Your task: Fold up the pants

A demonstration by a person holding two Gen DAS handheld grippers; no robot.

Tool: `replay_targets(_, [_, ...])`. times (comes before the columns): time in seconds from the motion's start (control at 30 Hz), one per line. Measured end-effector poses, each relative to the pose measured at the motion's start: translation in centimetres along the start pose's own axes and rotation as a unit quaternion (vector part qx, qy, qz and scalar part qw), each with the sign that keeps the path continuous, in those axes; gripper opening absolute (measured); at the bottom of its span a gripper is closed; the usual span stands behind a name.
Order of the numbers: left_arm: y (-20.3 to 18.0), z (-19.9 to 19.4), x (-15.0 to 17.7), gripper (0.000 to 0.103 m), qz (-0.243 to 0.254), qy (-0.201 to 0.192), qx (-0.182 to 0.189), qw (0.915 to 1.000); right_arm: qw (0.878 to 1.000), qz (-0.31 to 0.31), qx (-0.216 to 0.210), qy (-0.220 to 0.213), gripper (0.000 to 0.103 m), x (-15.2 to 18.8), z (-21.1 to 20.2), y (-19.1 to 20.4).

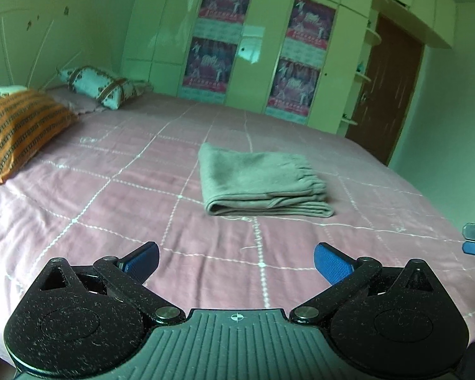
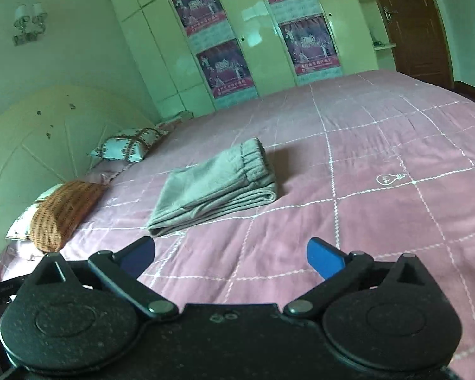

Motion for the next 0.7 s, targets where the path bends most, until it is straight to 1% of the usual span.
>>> replay_targets(0.1, [-0.4, -1.6, 0.1, 0.103, 0.005, -0.009, 0.005, 0.9999, 1.0, -0.01, -0.003, -0.006, 0.097, 0.0, -1.3, 0.5])
replay_targets(0.37, [-1.1, -4.1, -0.1, 0.103, 0.01, -0.02, 0.005, 0.9997, 1.0, -0.004, -0.006, -0.018, 0.097, 0.3, -3.1, 1.1])
replay_targets(0.53, [-2.5, -5.7, 0.1, 0.103, 0.011, -0.026, 0.011, 0.9995, 0.999, -0.024, -0.021, -0.025, 0.097, 0.1, -4.2, 3.4])
replay_targets(0.6, [-3.3, -6.4, 0.2, 0.103, 0.011, -0.031, 0.007, 0.9994, 0.999, -0.034, -0.024, -0.029, 0.097, 0.0, -4.9, 4.6])
replay_targets(0.7, [-5.0, -7.4, 0.5, 0.103, 0.029, -0.042, 0.009, 0.9987, 0.997, -0.057, -0.026, -0.042, 0.097, -0.1, -6.1, 6.3])
Point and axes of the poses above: each gripper's, at about its wrist camera, not at the fingertips, and z roughly the way its jaws point, y to its left, x to its underside, the point moved 6 cm from there along z, roughly the way its jaws point, and after that the axes turned 7 degrees about -z, right-handed, at the moved point
